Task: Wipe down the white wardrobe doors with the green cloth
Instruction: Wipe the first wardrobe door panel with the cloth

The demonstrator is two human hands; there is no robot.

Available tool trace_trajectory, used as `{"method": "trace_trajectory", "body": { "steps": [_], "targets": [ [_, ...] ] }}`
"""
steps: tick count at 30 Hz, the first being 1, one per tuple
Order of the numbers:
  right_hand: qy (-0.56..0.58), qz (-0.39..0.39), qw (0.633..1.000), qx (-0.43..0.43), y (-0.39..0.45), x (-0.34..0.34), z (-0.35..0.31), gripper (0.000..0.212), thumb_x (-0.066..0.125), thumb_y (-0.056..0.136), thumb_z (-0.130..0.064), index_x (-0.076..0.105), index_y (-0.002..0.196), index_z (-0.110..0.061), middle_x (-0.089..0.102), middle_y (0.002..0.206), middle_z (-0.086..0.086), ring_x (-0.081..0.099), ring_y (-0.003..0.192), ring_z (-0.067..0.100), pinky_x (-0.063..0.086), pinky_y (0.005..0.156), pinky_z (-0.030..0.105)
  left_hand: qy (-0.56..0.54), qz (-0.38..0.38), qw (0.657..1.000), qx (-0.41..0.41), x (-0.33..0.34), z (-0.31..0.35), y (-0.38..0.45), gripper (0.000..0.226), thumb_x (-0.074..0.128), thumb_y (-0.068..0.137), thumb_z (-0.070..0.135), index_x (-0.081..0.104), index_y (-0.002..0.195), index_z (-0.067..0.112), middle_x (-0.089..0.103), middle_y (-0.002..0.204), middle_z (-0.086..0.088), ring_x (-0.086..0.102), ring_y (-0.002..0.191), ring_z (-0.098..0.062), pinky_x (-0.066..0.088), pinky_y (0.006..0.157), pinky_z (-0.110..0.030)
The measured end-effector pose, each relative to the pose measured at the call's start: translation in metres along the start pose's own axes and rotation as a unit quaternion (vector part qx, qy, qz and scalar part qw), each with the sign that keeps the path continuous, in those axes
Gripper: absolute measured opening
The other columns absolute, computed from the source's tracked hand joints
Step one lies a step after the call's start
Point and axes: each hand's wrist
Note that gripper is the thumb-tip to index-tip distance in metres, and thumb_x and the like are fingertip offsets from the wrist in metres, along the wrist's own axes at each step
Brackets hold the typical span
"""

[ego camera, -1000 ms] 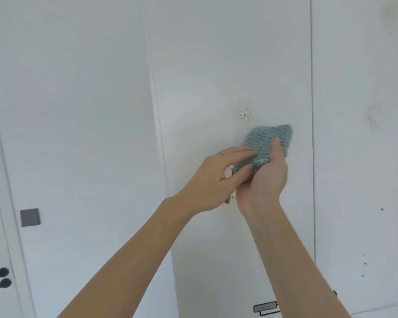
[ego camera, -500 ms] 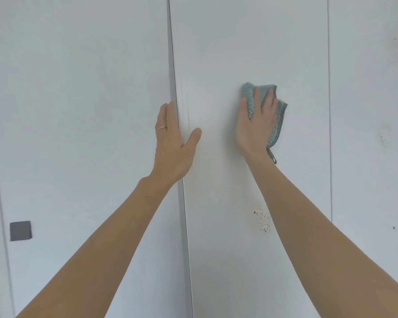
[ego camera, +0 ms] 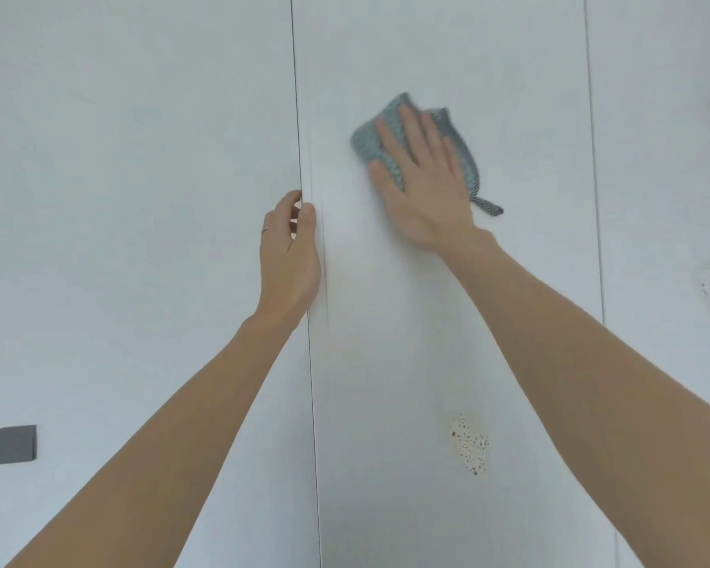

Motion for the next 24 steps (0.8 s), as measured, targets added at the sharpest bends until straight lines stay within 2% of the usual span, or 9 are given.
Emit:
{"method": "trace_trajectory", "body": {
  "steps": [2, 4, 9, 11, 14, 17, 19, 22, 24],
  "targets": [
    [0.006, 0.016, 0.998, 0.066, 0.021, -0.003, -0.004, 0.061, 0.024, 0.107, -0.055, 0.009, 0.163, -0.037, -0.004, 0.172, -0.006, -0.009, 0.158, 0.015, -0.009, 0.127, 0.036, 0.001, 0.000, 1.000, 0.011, 0.001, 0.001, 0.005, 0.038, 0.044, 0.109, 0.039, 0.055, 0.144, 0.029, 0.057, 0.132, 0.002, 0.054, 0.117, -0.010, 0.044, 0.110, -0.033],
    [0.014, 0.027, 0.996, 0.084, 0.029, 0.000, -0.016, 0.064, 0.022, 0.106, -0.060, 0.008, 0.164, -0.035, -0.006, 0.172, -0.004, -0.011, 0.158, 0.017, -0.010, 0.127, 0.038, 0.014, 0.000, 1.000, 0.028, 0.002, 0.005, 0.015, 0.040, 0.044, 0.110, 0.038, 0.051, 0.149, 0.030, 0.055, 0.137, 0.002, 0.054, 0.120, -0.009, 0.043, 0.110, -0.030],
    [-0.031, -0.002, 0.991, -0.129, 0.003, 0.008, -0.022, 0.060, 0.014, 0.105, -0.056, 0.014, 0.163, -0.037, 0.002, 0.172, -0.009, -0.005, 0.158, 0.013, -0.005, 0.128, 0.037, 0.030, 0.011, 0.998, 0.048, 0.007, 0.023, 0.038, 0.047, 0.045, 0.111, 0.037, 0.042, 0.157, 0.028, 0.047, 0.140, 0.010, 0.048, 0.112, 0.012, 0.037, 0.099, -0.012],
    [-0.041, -0.017, 0.988, -0.149, 0.016, 0.000, -0.004, 0.056, 0.014, 0.107, -0.052, 0.013, 0.162, -0.041, 0.001, 0.171, -0.014, -0.006, 0.157, 0.009, -0.006, 0.128, 0.035, 0.043, 0.007, 0.998, 0.054, 0.008, 0.026, 0.046, 0.044, 0.043, 0.111, 0.035, 0.045, 0.154, 0.027, 0.047, 0.137, 0.011, 0.047, 0.109, 0.016, 0.036, 0.098, -0.015],
    [-0.031, 0.009, 0.998, -0.049, 0.072, -0.013, 0.012, 0.055, 0.019, 0.109, -0.049, 0.009, 0.162, -0.042, -0.004, 0.171, -0.014, -0.010, 0.157, 0.008, -0.009, 0.127, 0.033, 0.054, -0.016, 0.997, 0.049, 0.009, 0.029, 0.067, 0.032, 0.039, 0.110, 0.032, 0.058, 0.135, 0.025, 0.050, 0.127, 0.007, 0.048, 0.092, 0.018, 0.038, 0.086, -0.020],
    [-0.009, 0.043, 0.999, -0.002, 0.133, -0.021, -0.008, 0.056, 0.018, 0.110, -0.046, 0.007, 0.164, -0.035, -0.005, 0.172, -0.009, -0.010, 0.157, 0.013, -0.009, 0.127, 0.037, 0.068, -0.026, 0.996, 0.042, 0.006, 0.029, 0.087, 0.047, 0.037, 0.109, 0.035, 0.047, 0.146, 0.007, 0.051, 0.128, 0.004, 0.048, 0.093, 0.017, 0.036, 0.083, -0.020],
    [-0.007, 0.046, 0.998, -0.043, 0.149, -0.021, -0.031, 0.057, 0.018, 0.110, -0.046, 0.008, 0.164, -0.033, -0.004, 0.172, -0.007, -0.010, 0.158, 0.014, -0.008, 0.127, 0.038, 0.078, -0.017, 0.995, 0.055, 0.004, 0.035, 0.095, 0.051, 0.037, 0.110, 0.038, 0.045, 0.146, 0.003, 0.051, 0.123, 0.005, 0.050, 0.096, 0.012, 0.037, 0.086, -0.024],
    [-0.042, 0.031, 0.983, -0.177, 0.129, -0.008, -0.047, 0.055, 0.021, 0.110, -0.047, 0.013, 0.163, -0.037, 0.002, 0.172, -0.010, -0.005, 0.158, 0.013, -0.006, 0.127, 0.038, 0.062, 0.000, 0.997, 0.054, 0.005, 0.040, 0.097, 0.036, 0.035, 0.112, 0.041, 0.062, 0.129, 0.023, 0.054, 0.126, 0.005, 0.051, 0.112, 0.007, 0.040, 0.097, -0.026],
    [-0.049, 0.027, 0.977, -0.205, 0.131, -0.012, -0.036, 0.054, 0.021, 0.110, -0.048, 0.014, 0.162, -0.040, 0.004, 0.171, -0.013, -0.002, 0.158, 0.011, -0.005, 0.127, 0.036, 0.045, -0.001, 0.998, 0.041, 0.009, 0.042, 0.094, 0.027, 0.034, 0.113, 0.042, 0.059, 0.122, 0.035, 0.052, 0.125, 0.013, 0.050, 0.114, 0.004, 0.037, 0.098, -0.026]
  ]
}}
Point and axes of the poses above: each hand's wrist, its own y-axis towards the middle knuckle, its own x-axis out of the palm, z = x × y
